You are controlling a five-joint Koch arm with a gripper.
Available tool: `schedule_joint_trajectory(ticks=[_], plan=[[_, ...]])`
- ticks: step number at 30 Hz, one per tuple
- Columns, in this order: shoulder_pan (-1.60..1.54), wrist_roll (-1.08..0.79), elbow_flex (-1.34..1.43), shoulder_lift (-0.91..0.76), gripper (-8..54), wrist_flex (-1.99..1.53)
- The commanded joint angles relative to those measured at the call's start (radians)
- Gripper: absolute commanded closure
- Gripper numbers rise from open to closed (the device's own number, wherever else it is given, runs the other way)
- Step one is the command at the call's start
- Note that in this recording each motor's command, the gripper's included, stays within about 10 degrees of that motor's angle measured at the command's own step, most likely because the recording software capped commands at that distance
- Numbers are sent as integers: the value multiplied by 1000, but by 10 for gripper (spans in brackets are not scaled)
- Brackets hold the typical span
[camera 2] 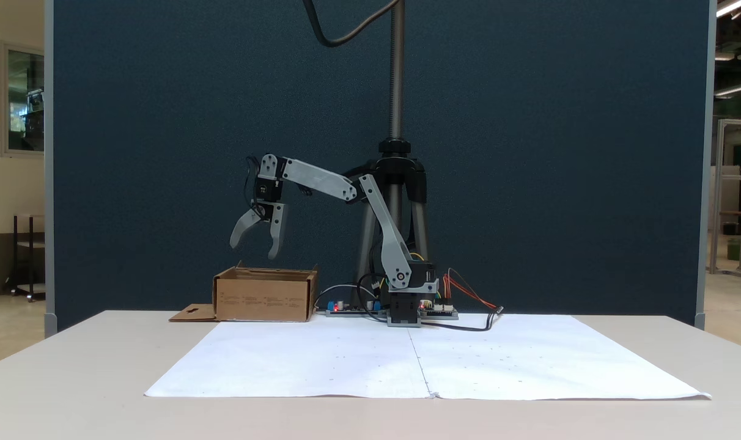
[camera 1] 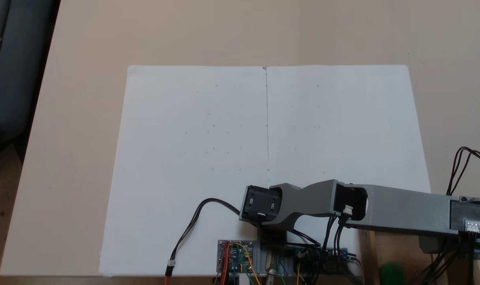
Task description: Grasp a green dice and put it in the bin.
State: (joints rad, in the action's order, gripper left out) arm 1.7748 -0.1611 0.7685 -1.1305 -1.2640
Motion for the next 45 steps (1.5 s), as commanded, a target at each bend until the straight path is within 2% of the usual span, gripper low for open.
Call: schedule_joint_trajectory(ticks=[1,4,7,12,25,34,39,45], plan=[[8,29,-60,-38,24,3],[-18,52,-80,-46,24,6],[-81,172,-117,-64,24,12],[-331,305,-120,-218,23,11],[-1029,324,-80,-474,24,17],[-1483,278,212,-657,23,130],[-1640,184,477,-776,23,365],[-1755,179,785,-973,20,619]])
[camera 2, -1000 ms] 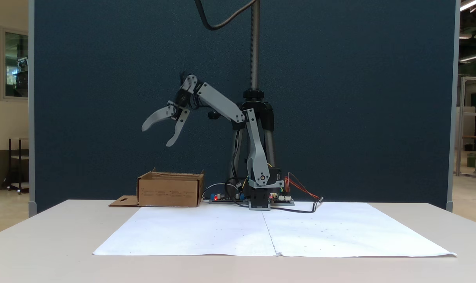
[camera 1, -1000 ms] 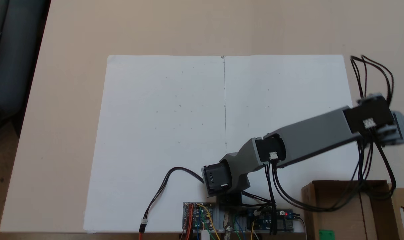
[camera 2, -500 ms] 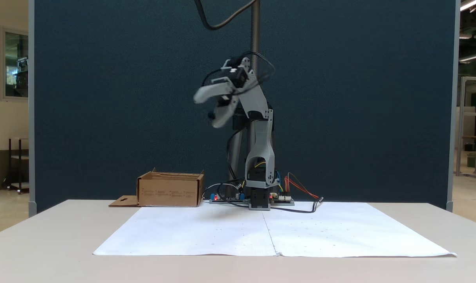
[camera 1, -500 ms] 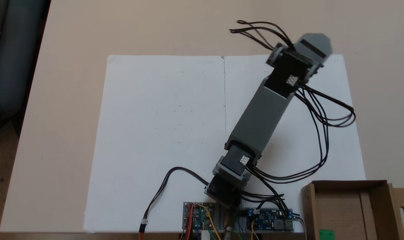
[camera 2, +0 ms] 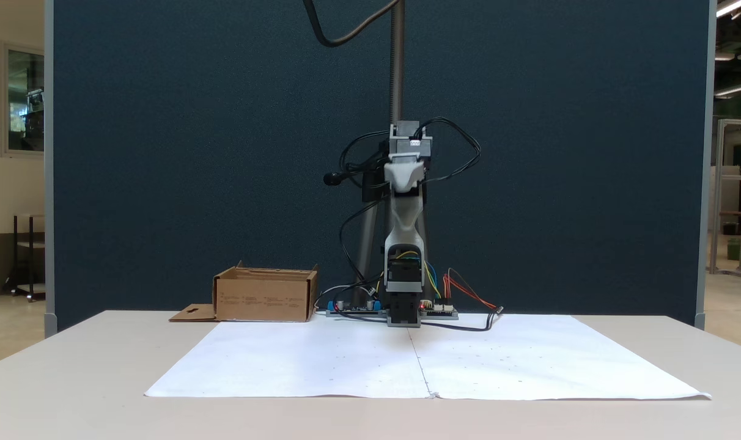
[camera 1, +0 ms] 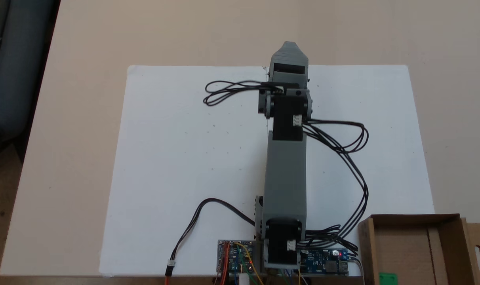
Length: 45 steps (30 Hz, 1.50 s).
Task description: Grasp a green dice and put it in the bin.
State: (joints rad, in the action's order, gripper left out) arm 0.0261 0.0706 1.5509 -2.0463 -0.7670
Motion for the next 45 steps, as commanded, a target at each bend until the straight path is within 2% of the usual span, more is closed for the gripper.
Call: schedule_joint_trajectory(ticks=[1,5,14,29,45], plan=[[-20,-51,38,-83,19,164],[-63,-48,173,-186,1,311],[-63,-57,572,-310,15,621],[0,-74,962,-330,42,1115],[-3,-129,1480,-330,39,1649]])
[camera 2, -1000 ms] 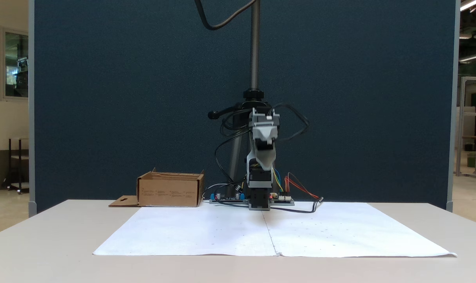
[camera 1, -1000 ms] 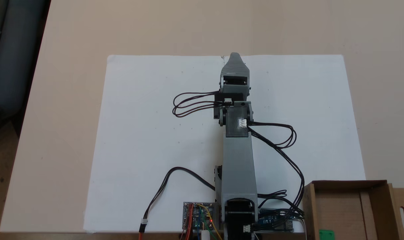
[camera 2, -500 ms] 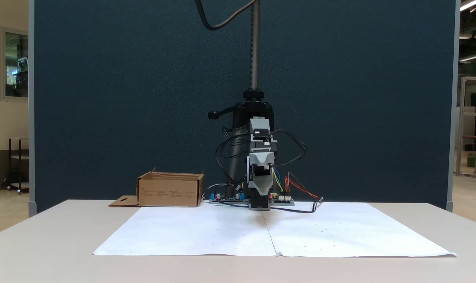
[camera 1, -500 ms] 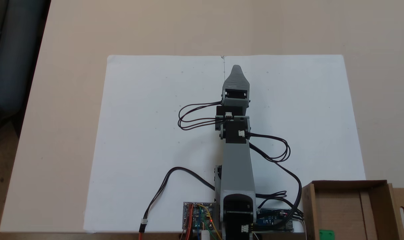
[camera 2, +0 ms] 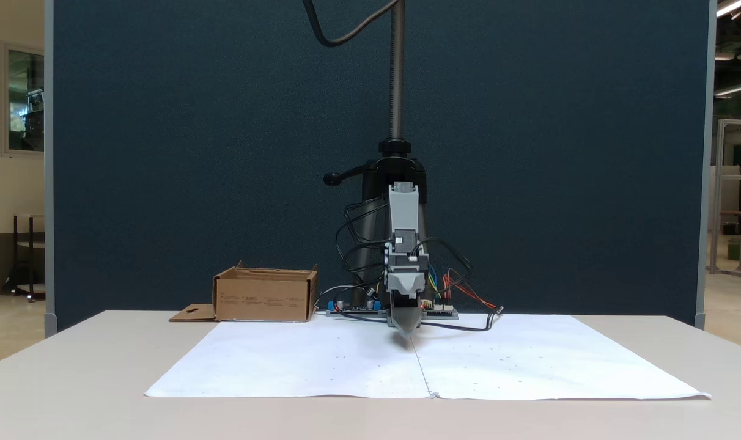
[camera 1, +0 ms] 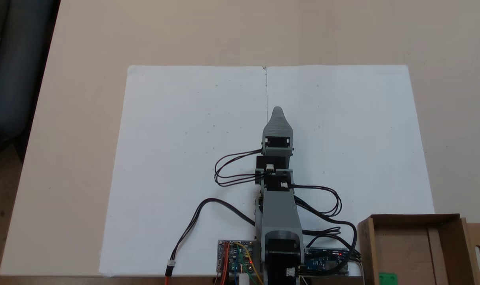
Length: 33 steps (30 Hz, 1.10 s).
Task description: Grasp a green dice and put it in the bin.
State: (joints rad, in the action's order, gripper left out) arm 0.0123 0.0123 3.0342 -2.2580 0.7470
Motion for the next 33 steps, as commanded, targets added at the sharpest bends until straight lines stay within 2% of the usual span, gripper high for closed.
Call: schedule_joint_trajectory(ticks=[1,6,30,33], plan=[[9,-72,23,-118,38,170],[11,-72,98,-118,14,331],[51,-71,97,-110,5,1038],[41,-69,97,-112,5,1042]])
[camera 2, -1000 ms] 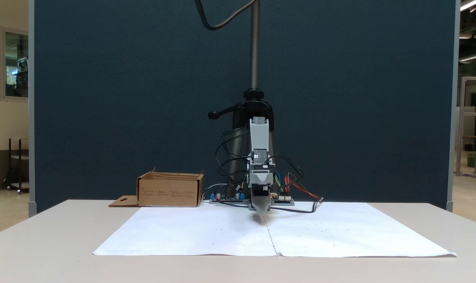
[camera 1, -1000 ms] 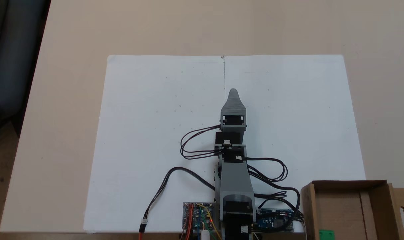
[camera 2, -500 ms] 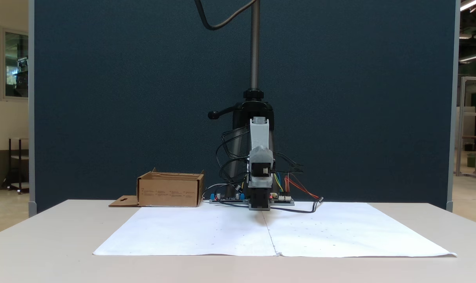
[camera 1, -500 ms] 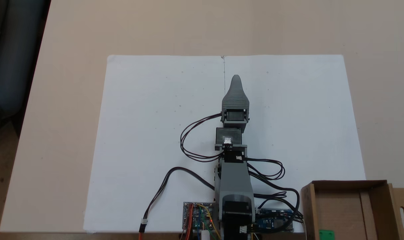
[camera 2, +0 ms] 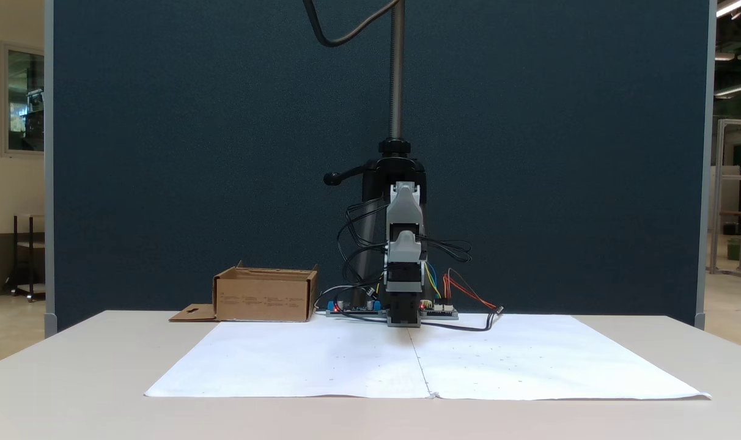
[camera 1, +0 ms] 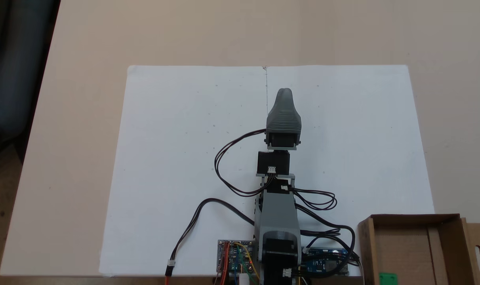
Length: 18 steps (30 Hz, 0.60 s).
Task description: Grasp a green dice and put it in the bin.
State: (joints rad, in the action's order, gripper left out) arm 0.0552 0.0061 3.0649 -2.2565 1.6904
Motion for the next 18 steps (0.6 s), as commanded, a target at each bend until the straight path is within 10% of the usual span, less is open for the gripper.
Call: schedule_joint_trajectory(ticks=[1,18], plan=[[-2,-63,66,-114,5,98],[-57,-52,66,-112,5,97]])
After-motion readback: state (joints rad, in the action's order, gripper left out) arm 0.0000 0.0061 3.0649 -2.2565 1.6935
